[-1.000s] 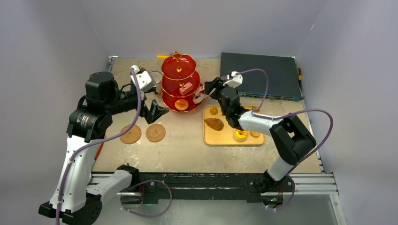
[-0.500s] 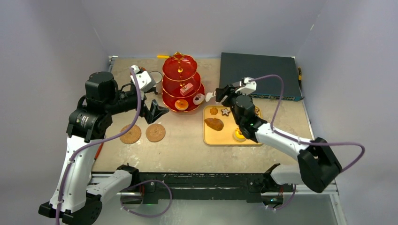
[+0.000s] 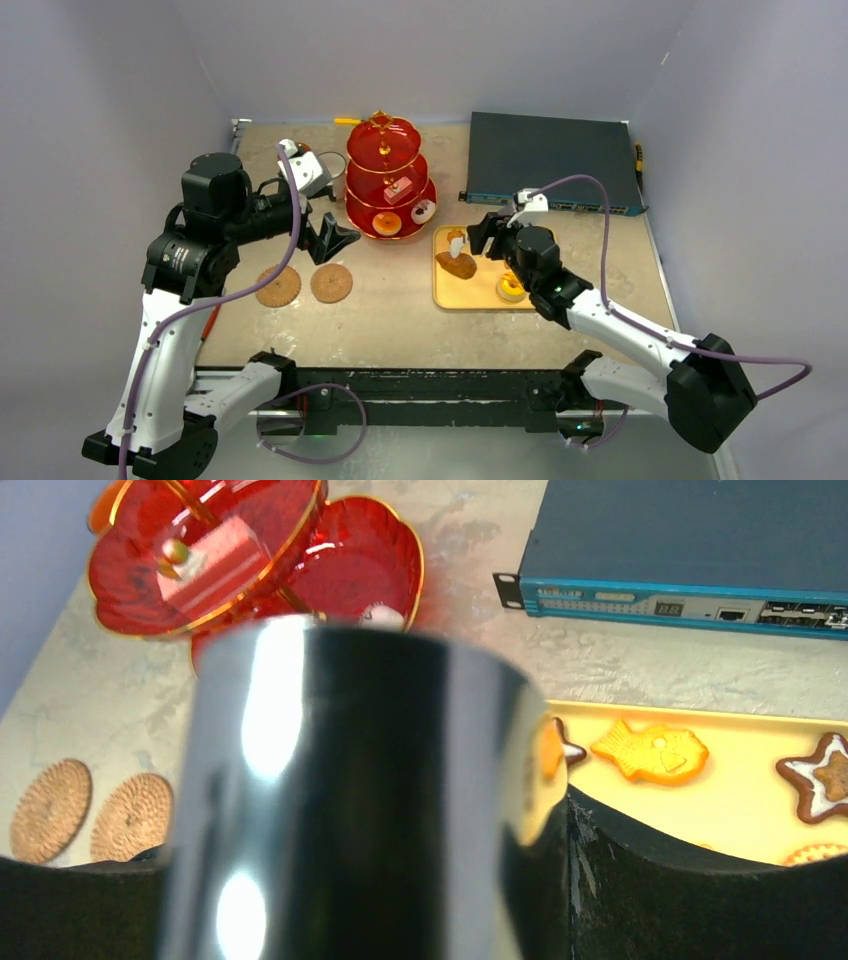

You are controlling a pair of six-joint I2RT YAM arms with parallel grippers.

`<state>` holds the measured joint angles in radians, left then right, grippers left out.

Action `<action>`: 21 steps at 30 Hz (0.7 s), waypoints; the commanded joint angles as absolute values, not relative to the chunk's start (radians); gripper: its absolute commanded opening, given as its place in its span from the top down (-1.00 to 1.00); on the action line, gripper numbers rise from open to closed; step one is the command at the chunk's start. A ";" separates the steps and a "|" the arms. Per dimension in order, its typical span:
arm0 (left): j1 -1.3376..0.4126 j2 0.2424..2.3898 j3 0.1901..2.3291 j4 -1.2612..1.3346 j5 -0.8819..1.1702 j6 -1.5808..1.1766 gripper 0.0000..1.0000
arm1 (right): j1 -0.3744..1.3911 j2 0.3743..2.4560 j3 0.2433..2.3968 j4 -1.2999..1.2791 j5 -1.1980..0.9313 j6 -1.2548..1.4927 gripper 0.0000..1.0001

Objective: Serve the afternoon tea

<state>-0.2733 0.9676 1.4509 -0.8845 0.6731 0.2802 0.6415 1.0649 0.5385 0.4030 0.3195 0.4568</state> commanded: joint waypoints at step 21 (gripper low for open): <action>-0.276 0.966 1.488 -0.877 0.684 0.277 -0.99 | 0.654 1.141 0.455 0.536 0.183 0.329 -0.38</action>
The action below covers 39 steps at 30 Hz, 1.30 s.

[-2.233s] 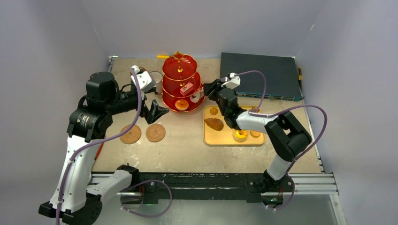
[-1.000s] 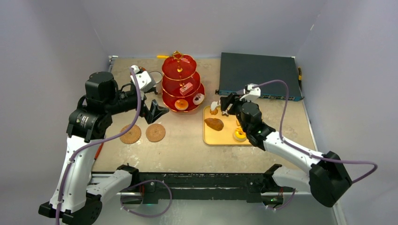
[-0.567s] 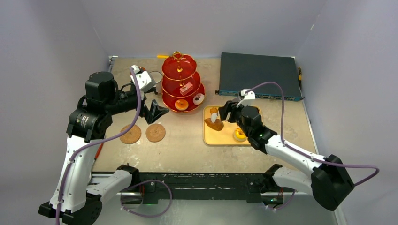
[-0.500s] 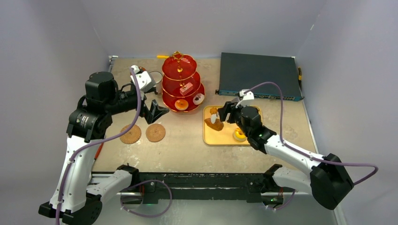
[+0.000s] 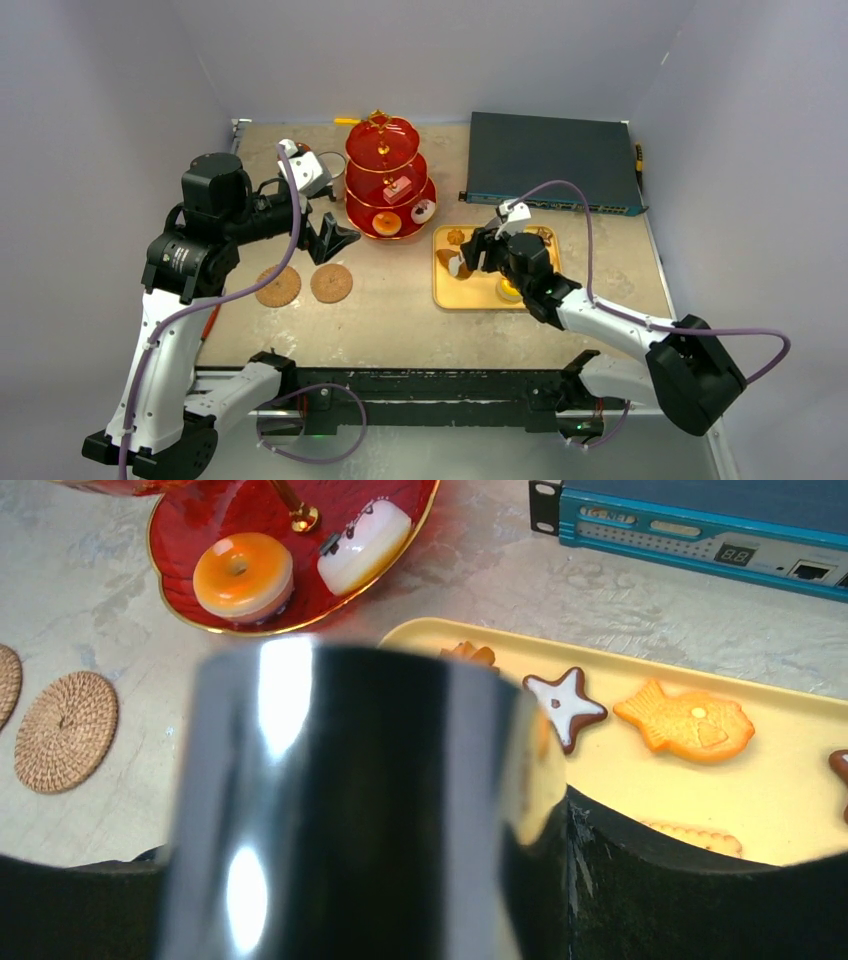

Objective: Serve the afternoon tea

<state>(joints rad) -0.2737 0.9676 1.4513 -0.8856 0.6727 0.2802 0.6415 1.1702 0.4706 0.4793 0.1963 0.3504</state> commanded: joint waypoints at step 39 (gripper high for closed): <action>-0.276 0.964 1.494 -0.877 0.687 0.274 -0.99 | 0.786 1.001 0.548 0.500 0.339 0.266 0.42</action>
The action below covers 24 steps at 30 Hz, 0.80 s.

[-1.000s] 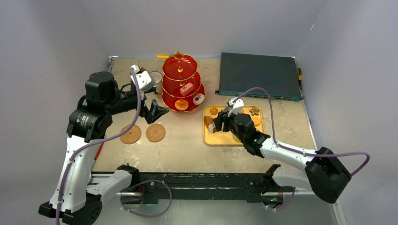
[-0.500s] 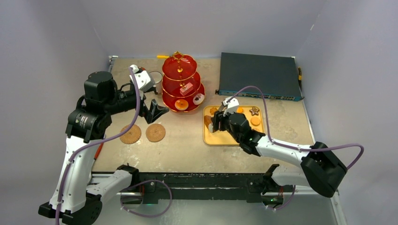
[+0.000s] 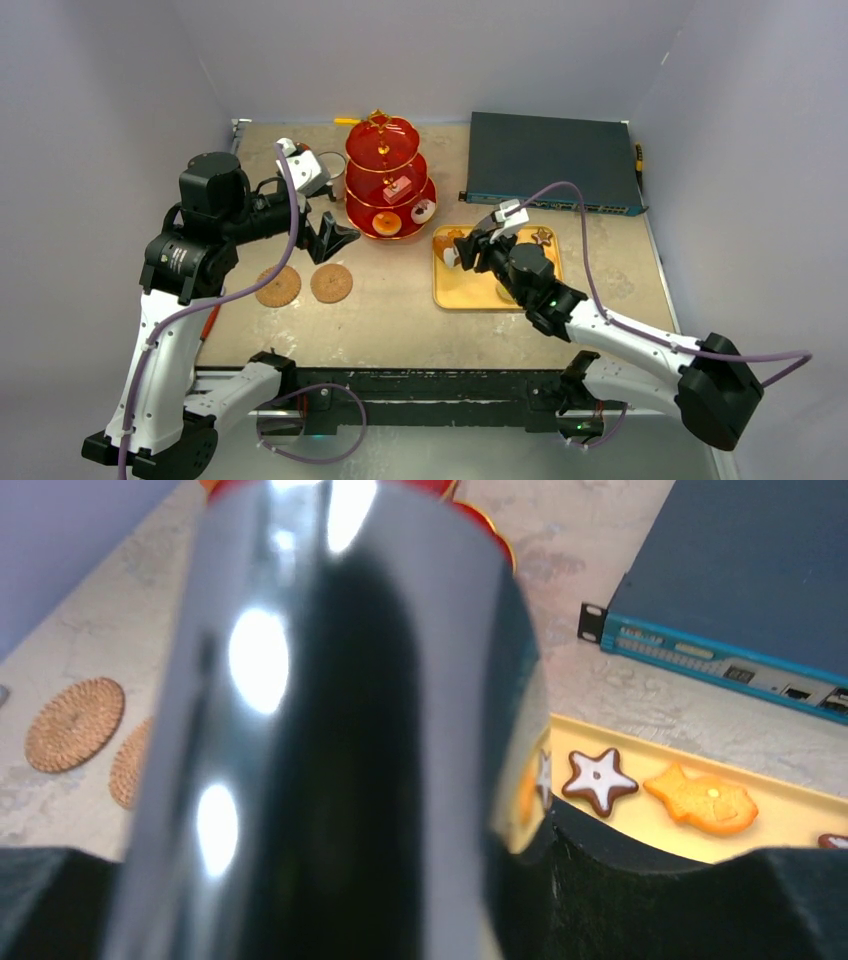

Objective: Serve the afternoon tea

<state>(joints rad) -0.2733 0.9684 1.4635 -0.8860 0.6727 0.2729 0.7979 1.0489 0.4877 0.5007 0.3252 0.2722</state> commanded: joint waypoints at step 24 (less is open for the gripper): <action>-0.276 0.967 1.514 -0.888 0.683 0.283 -0.99 | 0.637 1.429 1.051 0.700 0.143 0.146 0.44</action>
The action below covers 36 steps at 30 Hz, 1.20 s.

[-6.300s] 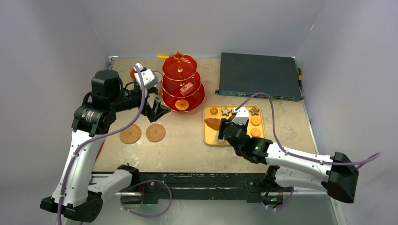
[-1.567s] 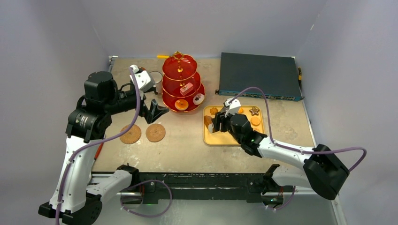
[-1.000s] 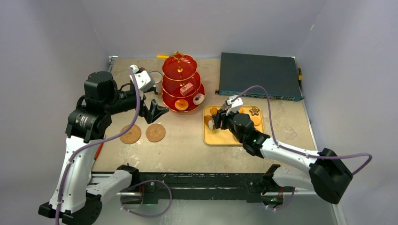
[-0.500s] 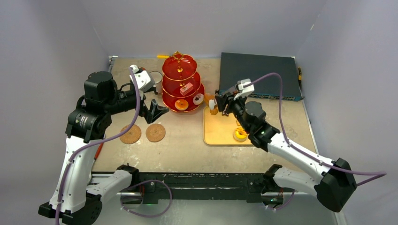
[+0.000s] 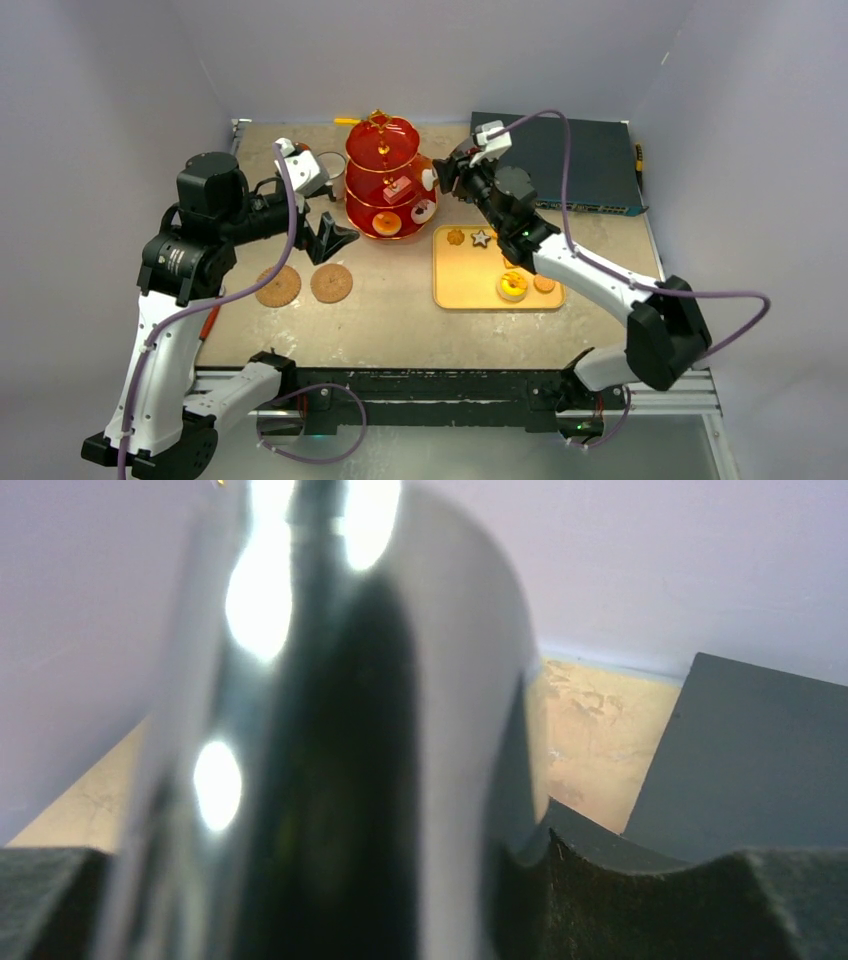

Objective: Serve the afternoon tea

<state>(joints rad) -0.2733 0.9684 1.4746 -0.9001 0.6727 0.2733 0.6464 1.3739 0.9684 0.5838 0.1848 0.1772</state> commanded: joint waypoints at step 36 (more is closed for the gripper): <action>-0.276 0.959 1.511 -0.896 0.681 0.294 -0.99 | 0.617 1.414 0.981 0.691 0.179 0.172 -0.32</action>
